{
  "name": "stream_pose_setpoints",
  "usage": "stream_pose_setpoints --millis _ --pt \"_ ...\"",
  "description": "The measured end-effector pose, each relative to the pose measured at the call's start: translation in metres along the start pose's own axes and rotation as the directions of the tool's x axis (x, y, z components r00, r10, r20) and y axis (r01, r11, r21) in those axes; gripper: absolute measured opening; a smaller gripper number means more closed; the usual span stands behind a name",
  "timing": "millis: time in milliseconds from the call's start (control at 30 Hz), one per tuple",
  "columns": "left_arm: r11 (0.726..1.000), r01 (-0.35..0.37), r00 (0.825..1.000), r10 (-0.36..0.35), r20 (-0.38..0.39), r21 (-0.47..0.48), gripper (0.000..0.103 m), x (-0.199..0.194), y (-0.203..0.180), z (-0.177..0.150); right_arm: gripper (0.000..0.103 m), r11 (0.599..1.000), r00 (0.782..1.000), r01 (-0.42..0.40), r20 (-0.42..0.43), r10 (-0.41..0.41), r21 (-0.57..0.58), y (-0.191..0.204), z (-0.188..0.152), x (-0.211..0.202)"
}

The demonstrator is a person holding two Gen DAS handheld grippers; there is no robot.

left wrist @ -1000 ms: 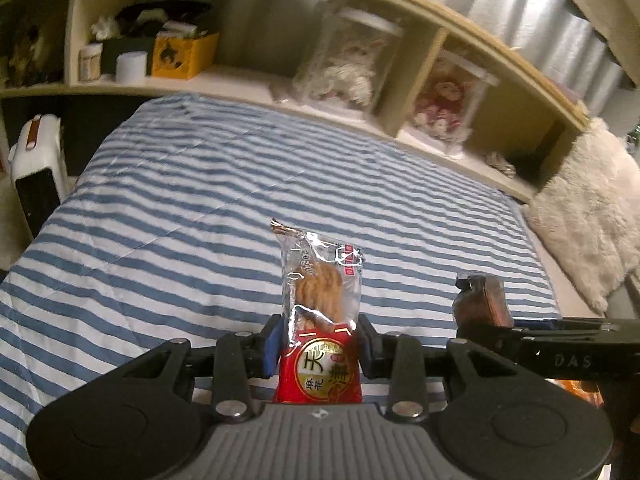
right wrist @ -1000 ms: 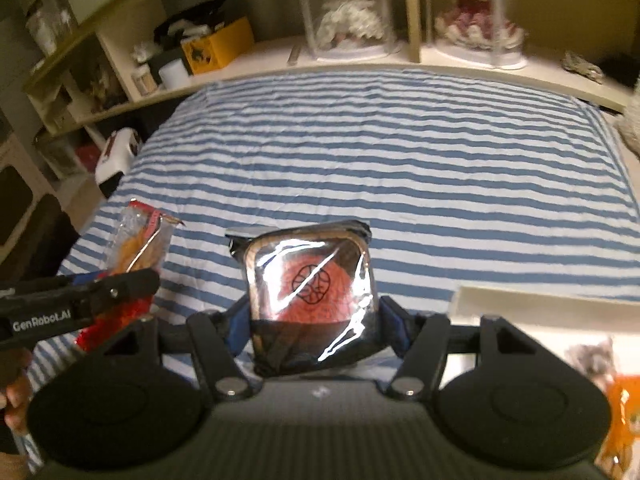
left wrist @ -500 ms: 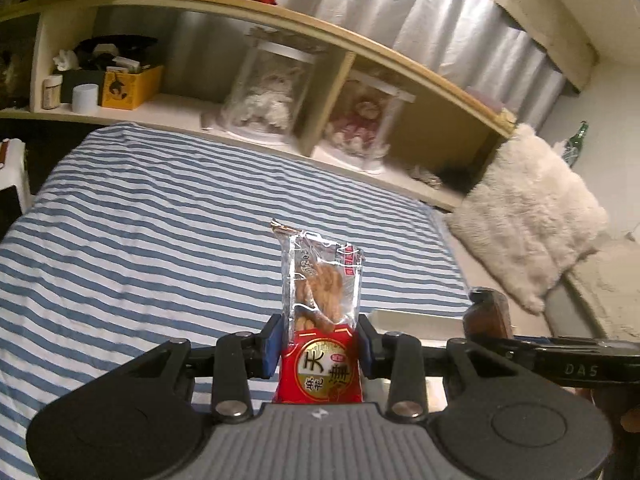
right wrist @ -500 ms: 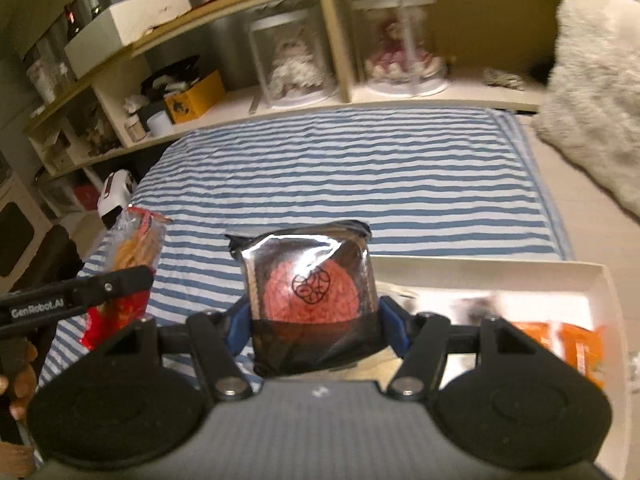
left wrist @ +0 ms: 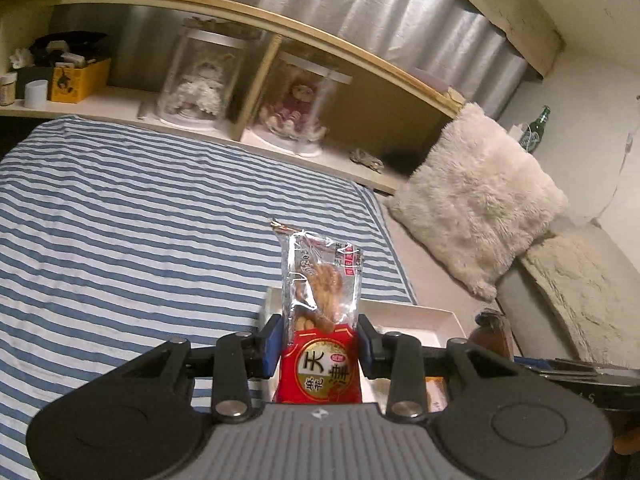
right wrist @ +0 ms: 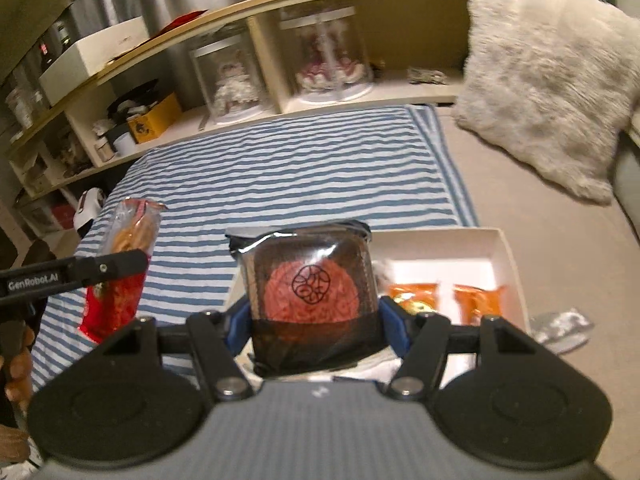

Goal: Organize snacks
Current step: 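Carry the red cookie bag and dark cake box over the white tray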

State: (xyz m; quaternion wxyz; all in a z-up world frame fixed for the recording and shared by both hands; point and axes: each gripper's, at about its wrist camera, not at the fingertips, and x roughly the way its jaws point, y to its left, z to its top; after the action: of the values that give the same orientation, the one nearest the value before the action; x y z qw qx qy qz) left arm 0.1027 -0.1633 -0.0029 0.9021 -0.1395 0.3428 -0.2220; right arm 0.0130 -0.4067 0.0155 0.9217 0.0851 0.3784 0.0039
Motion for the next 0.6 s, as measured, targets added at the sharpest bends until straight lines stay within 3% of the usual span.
stream_pose_setpoints --millis 267,600 --pt "0.998 0.042 0.997 -0.045 -0.059 -0.042 0.039 0.04 -0.037 -0.014 0.07 0.999 0.999 0.03 -0.042 -0.03 0.012 -0.044 -0.022 -0.002" --pt "0.995 0.054 0.991 -0.064 -0.12 -0.086 0.039 0.091 -0.064 -0.024 0.07 0.996 0.976 0.047 -0.209 -0.061 -0.071 -0.087 -0.058 0.017"
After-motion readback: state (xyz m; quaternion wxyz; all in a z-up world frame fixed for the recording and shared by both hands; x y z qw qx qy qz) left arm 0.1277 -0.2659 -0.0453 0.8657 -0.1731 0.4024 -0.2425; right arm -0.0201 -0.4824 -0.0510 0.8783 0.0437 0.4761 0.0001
